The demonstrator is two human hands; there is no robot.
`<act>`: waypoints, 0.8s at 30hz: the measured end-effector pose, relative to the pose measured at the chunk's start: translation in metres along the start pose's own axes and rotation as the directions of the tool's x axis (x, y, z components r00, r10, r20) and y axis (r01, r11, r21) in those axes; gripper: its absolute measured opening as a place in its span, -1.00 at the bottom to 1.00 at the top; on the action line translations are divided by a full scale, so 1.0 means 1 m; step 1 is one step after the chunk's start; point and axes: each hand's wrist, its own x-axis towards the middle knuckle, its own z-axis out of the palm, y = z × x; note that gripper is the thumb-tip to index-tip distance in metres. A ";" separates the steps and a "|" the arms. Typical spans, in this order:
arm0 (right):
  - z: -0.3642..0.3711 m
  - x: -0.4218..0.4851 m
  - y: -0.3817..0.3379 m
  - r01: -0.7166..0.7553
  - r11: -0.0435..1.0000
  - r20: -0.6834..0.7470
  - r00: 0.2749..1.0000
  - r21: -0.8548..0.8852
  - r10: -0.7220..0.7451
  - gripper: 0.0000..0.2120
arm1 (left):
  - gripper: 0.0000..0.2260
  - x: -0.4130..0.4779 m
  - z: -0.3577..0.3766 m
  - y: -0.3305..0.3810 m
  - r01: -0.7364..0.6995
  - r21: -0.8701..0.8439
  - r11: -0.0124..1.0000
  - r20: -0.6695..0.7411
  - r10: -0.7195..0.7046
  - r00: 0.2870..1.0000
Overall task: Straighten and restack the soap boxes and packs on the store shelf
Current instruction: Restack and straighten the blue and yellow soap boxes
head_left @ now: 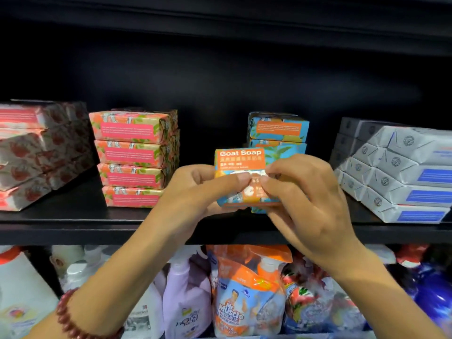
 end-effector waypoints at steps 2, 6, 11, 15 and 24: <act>-0.009 0.001 0.002 -0.126 0.985 0.085 0.990 0.119 0.117 -0.65 | -0.77 -0.004 -0.004 -0.002 -0.107 0.076 0.991 -0.058 0.111 0.992; -0.024 0.012 0.010 -0.378 0.901 0.219 0.917 0.214 0.333 -0.33 | -0.68 -0.010 -0.012 -0.005 -0.242 0.255 0.936 -0.100 0.275 0.956; -0.018 0.027 0.011 -0.354 0.884 0.363 0.901 0.306 0.235 -0.50 | -0.60 -0.010 -0.010 -0.006 -0.352 0.272 0.896 -0.025 0.372 0.928; -0.008 0.021 0.003 -0.196 0.948 0.166 0.973 0.250 0.158 -0.75 | -0.33 -0.011 -0.016 -0.006 -0.269 0.301 0.915 -0.054 0.298 0.953; 0.009 0.008 -0.001 -0.045 0.986 0.091 0.995 0.161 0.030 -0.73 | -0.52 -0.013 -0.021 -0.006 -0.305 0.373 0.876 -0.030 0.340 0.940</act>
